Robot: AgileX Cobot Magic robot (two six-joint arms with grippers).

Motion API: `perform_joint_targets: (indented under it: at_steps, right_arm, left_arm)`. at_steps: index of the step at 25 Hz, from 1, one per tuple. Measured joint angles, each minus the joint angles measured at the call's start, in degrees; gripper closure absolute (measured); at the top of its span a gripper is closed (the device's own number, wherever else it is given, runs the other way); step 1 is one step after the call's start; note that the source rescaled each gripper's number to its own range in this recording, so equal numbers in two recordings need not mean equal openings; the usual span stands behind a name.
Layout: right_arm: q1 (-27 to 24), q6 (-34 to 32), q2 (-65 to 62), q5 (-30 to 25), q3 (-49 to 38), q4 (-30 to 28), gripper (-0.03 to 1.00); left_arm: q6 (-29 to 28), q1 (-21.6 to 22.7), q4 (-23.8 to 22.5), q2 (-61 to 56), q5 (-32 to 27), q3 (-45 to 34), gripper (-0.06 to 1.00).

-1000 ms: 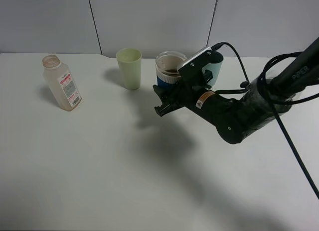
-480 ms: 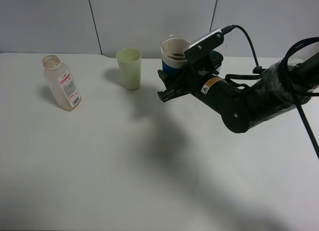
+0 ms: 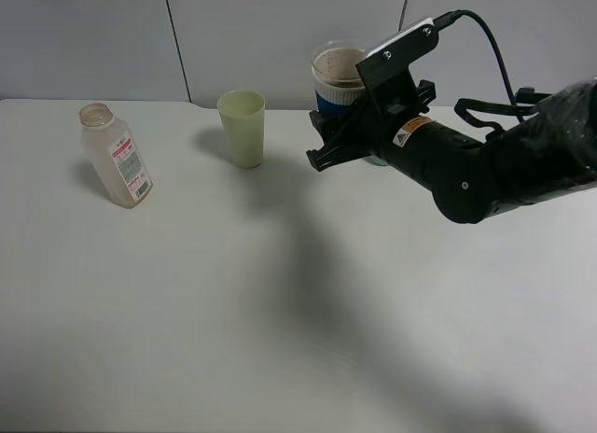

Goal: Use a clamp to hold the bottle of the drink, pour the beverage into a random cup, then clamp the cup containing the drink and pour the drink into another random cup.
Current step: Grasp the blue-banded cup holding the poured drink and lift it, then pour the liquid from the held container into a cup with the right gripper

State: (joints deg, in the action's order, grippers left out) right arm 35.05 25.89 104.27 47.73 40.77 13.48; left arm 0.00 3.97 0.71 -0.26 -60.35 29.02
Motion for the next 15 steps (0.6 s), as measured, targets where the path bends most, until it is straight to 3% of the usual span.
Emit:
perform_joint_targets:
  at_steps: [7,15]
  right_arm:
    - [0.0,4.0,-3.7,-5.2,0.0,6.1,0.96]
    - [0.0,7.9,-6.4,-7.4,0.0,8.1,0.97]
  left_arm:
    - [0.0,0.0,0.0,0.0,0.0,0.0,-0.04]
    - [0.0,0.0,0.0,0.0,0.0,0.0,-0.04]
